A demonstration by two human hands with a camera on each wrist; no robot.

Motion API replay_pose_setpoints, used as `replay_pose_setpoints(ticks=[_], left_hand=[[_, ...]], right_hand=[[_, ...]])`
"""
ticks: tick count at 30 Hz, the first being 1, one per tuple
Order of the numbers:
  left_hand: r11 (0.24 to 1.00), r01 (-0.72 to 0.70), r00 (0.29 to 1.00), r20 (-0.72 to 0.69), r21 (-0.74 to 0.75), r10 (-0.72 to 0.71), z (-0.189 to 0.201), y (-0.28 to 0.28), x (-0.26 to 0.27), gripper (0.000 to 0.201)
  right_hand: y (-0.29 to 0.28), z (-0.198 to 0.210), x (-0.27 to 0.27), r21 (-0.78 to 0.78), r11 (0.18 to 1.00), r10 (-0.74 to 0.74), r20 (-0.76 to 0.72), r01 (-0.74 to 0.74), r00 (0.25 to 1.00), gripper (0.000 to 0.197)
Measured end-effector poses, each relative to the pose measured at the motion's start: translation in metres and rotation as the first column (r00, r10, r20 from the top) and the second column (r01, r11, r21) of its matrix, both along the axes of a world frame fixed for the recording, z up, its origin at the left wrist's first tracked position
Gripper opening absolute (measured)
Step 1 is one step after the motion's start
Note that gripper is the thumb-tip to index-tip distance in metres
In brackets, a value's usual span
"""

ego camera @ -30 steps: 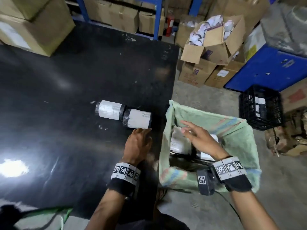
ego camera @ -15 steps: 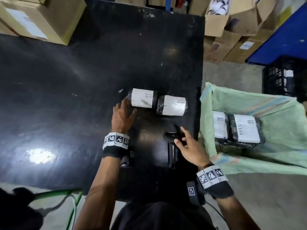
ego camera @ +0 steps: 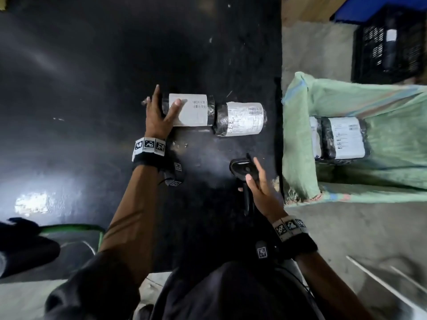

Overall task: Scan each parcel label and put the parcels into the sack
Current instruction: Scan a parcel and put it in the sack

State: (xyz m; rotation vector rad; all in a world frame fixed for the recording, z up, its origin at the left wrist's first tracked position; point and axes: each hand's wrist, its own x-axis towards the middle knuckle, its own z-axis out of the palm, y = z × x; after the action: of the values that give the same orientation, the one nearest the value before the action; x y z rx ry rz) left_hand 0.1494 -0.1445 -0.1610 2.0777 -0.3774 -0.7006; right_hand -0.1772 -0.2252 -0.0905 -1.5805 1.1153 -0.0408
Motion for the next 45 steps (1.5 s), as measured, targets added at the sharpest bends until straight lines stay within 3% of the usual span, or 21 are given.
replay_pose_setpoints(ticks=[3, 7, 12, 17, 27, 30, 36, 45], left_hand=[[0.999, 0.043, 0.998, -0.04, -0.009, -0.044, -0.01, 0.002, -0.002, 0.072], [0.997, 0.065, 0.998, -0.021, -0.039, -0.066, -0.02, 0.017, -0.011, 0.077], [0.992, 0.015, 0.999, -0.042, -0.126, -0.02, -0.02, 0.022, -0.027, 0.069], [0.977, -0.092, 0.995, -0.049, -0.194, 0.083, -0.008, 0.017, -0.036, 0.083], [0.904, -0.246, 0.956, 0.064, -0.351, 0.285, 0.031, 0.029, -0.069, 0.058], [0.881, -0.24, 0.956, 0.06, -0.409, 0.288, 0.046, 0.03, -0.086, 0.049], [0.829, -0.252, 0.955, 0.012, -0.5, 0.297, 0.076, 0.013, -0.129, 0.05], [0.846, -0.173, 0.974, 0.04, -0.504, 0.224, 0.096, 0.007, -0.163, 0.049]], right_hand=[[0.003, -0.019, -0.002, 0.048, 0.997, -0.071, 0.066, 0.068, 0.995, 0.053], [0.006, -0.031, -0.003, 0.103, 0.982, -0.168, 0.092, 0.158, 0.982, 0.056], [0.008, -0.03, -0.005, 0.155, 0.976, -0.168, 0.111, 0.15, 0.979, 0.054], [0.006, -0.023, -0.006, 0.174, 0.973, -0.173, 0.115, 0.152, 0.978, 0.051], [0.007, 0.033, -0.01, 0.012, 0.998, -0.069, 0.259, 0.069, 0.963, 0.053], [0.008, 0.056, -0.01, 0.0, 0.999, -0.05, 0.322, 0.053, 0.945, 0.054], [0.005, 0.101, -0.006, -0.079, 0.997, 0.027, 0.425, 0.008, 0.905, 0.049], [0.018, 0.142, -0.006, -0.219, 0.975, 0.143, 0.465, -0.043, 0.874, 0.054]])
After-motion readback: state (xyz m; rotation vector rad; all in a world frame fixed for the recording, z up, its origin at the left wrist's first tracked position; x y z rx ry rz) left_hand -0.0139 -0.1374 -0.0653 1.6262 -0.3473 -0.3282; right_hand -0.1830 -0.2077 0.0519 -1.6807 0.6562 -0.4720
